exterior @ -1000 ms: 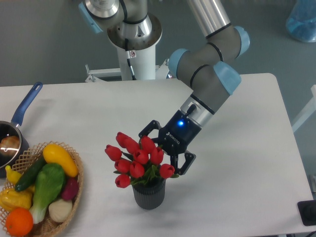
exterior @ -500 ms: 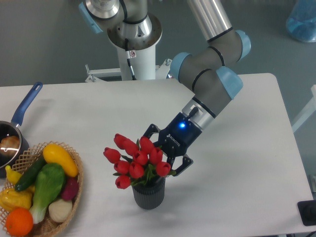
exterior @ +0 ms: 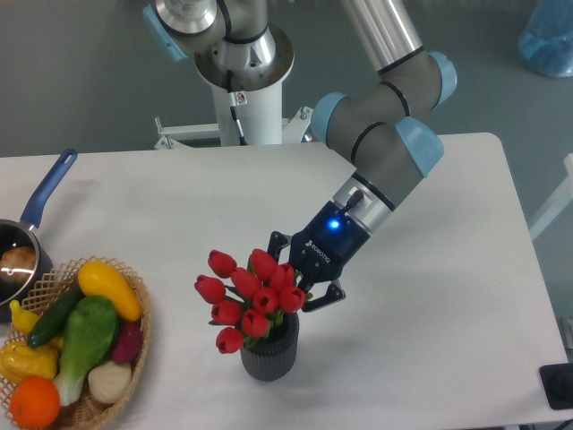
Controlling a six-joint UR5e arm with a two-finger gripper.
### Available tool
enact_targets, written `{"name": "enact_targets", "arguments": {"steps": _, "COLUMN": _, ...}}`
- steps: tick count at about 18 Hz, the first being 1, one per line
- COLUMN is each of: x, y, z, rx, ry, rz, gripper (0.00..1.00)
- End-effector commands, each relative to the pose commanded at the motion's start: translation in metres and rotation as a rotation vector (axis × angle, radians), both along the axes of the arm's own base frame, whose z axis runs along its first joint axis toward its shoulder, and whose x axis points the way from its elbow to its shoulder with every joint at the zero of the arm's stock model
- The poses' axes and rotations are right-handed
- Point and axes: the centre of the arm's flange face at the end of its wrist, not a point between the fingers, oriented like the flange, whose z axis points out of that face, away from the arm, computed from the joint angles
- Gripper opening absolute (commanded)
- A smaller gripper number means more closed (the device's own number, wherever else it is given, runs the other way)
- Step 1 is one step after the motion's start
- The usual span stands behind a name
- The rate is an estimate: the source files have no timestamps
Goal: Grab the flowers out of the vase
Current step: 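Lower the gripper around the tulip stems and close it, then lift the gripped tulips straight up out of the black vase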
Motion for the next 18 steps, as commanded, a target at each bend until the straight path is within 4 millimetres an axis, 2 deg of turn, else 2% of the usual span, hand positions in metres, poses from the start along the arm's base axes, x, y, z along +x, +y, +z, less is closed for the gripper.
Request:
{"name": "enact_targets", "arguments": {"steps": 3, "x": 0.005, "y": -0.007, "z": 0.017, "rx": 0.031, "ry": -0.001, "rz": 0.002, "gripper": 0.00}}
{"name": "enact_targets", "arguments": {"steps": 7, "x": 0.013, "y": -0.018, "z": 0.054, "rx": 0.065, "ry": 0.015, "rz": 0.019, "gripper": 0.00}}
{"name": "enact_targets", "arguments": {"steps": 18, "x": 0.032, "y": -0.031, "z": 0.125, "rx": 0.158, "ry": 0.002, "rz": 0.022, "gripper": 0.00}}
